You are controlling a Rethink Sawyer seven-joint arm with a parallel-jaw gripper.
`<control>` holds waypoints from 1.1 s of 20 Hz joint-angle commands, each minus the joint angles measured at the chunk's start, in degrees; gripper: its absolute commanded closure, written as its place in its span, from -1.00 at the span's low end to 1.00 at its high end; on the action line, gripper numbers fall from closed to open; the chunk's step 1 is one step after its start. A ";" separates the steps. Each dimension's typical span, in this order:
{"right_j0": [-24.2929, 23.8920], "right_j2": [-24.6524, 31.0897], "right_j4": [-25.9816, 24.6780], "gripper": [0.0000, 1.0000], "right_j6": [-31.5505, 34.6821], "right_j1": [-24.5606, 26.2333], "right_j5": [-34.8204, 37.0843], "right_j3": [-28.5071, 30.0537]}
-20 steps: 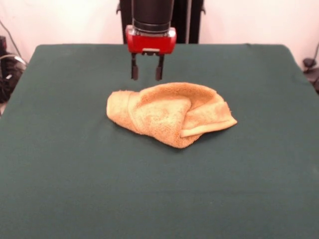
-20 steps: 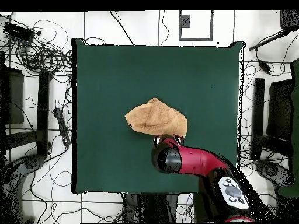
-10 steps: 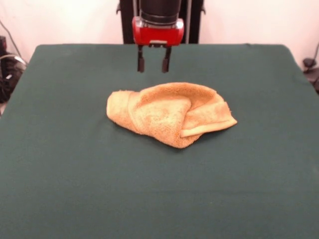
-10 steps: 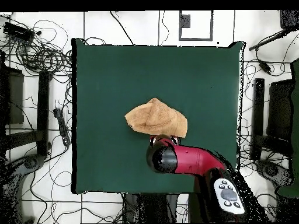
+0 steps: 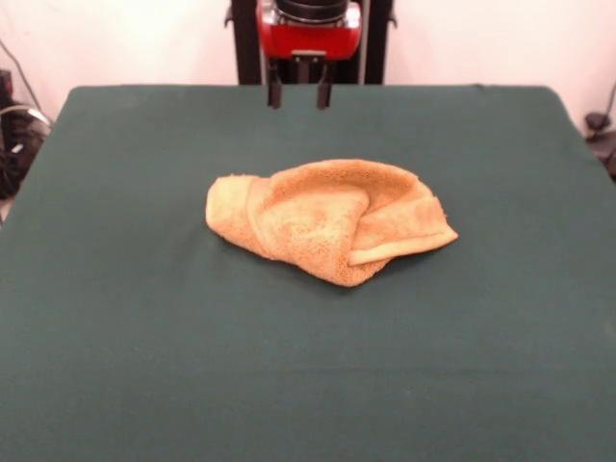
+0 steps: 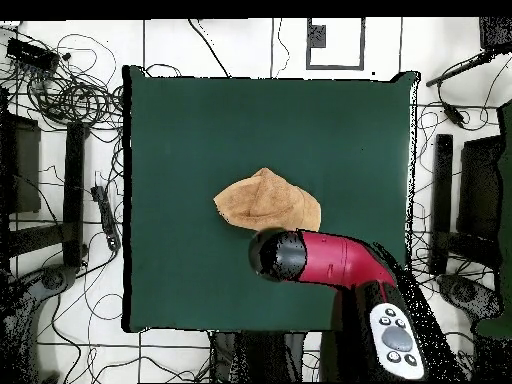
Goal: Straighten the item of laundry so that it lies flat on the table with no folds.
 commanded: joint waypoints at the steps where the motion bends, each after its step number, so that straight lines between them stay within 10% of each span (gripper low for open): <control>1: 2.98 6.42 4.00 -1.00 5.97 3.83 8.82 -11.58; 22: 4.76 4.95 5.79 -1.00 7.11 0.07 8.95 -6.67</control>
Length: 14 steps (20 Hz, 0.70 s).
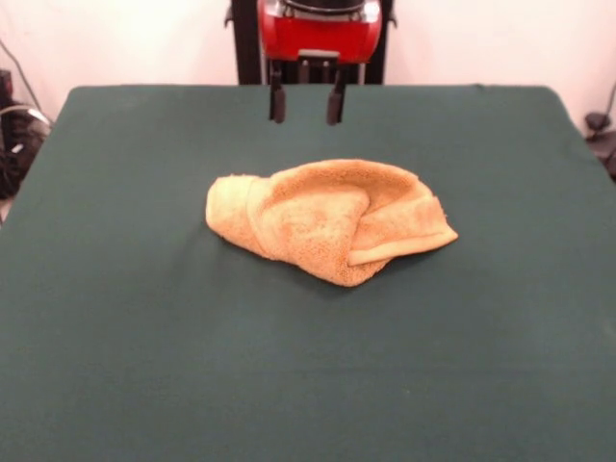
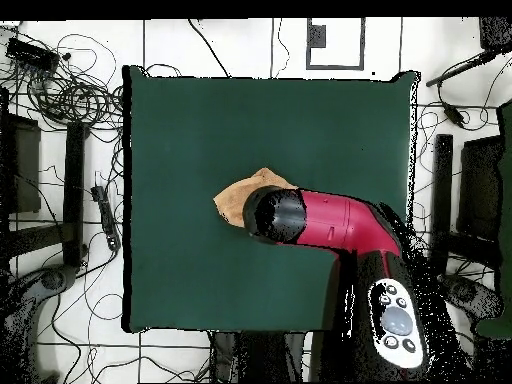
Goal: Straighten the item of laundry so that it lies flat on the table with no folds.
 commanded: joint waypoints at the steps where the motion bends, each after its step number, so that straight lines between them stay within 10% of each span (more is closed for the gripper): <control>1: 2.31 4.60 2.84 -1.00 7.00 -0.17 5.03 3.33; 14: 2.43 4.51 3.69 -1.00 6.74 -2.85 9.51 2.24</control>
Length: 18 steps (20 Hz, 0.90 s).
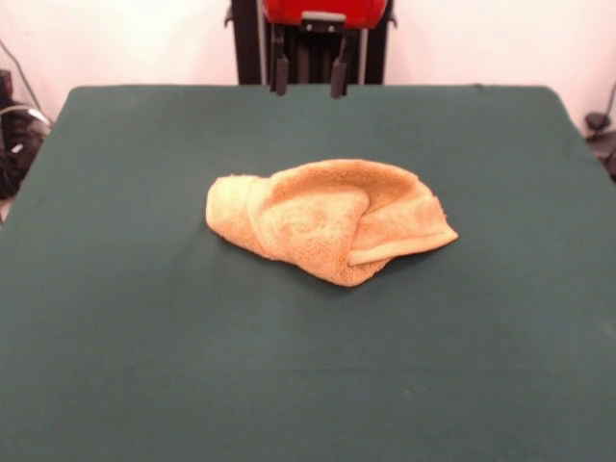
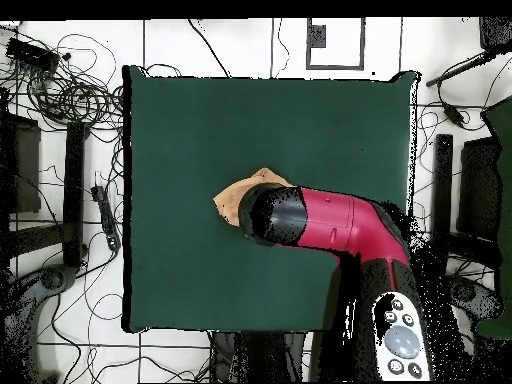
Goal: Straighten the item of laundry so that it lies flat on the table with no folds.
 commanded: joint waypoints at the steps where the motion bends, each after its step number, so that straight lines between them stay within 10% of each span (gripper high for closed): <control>1: 2.13 4.50 2.99 -1.00 6.65 1.03 7.02 2.24; 18: 2.30 4.67 2.77 -1.00 6.52 2.56 6.84 1.08</control>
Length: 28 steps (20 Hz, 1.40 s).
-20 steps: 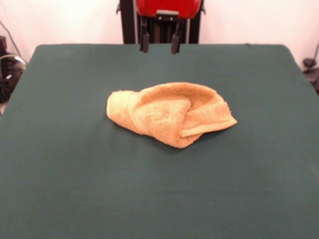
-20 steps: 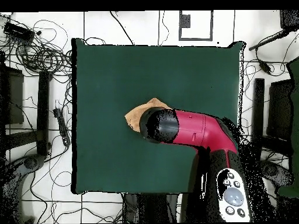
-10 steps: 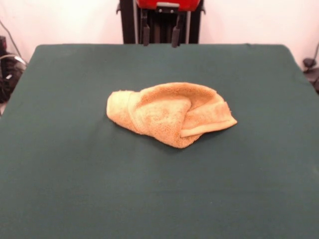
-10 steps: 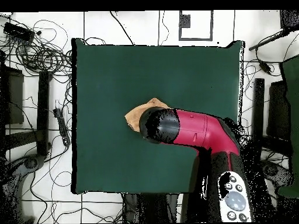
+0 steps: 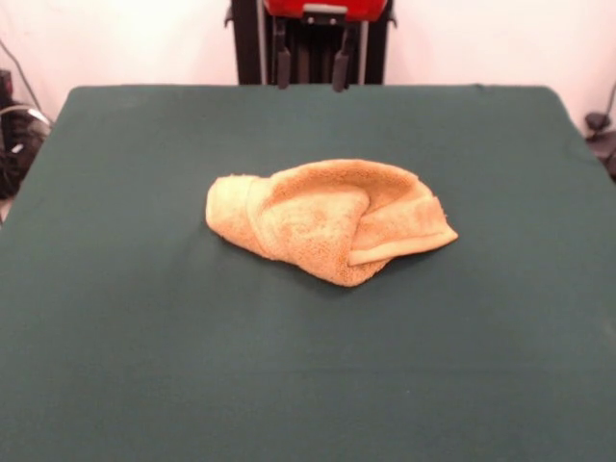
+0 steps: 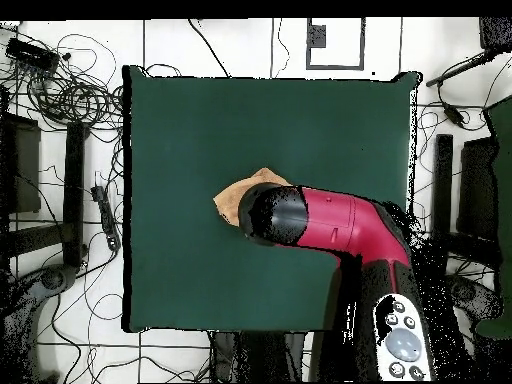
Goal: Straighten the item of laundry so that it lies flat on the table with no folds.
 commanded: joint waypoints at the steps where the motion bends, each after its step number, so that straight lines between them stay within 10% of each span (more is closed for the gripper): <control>1: 2.33 4.63 2.23 -1.00 6.50 2.94 5.98 1.00; 28: 3.38 4.59 2.59 -1.00 6.83 9.78 5.84 -7.02</control>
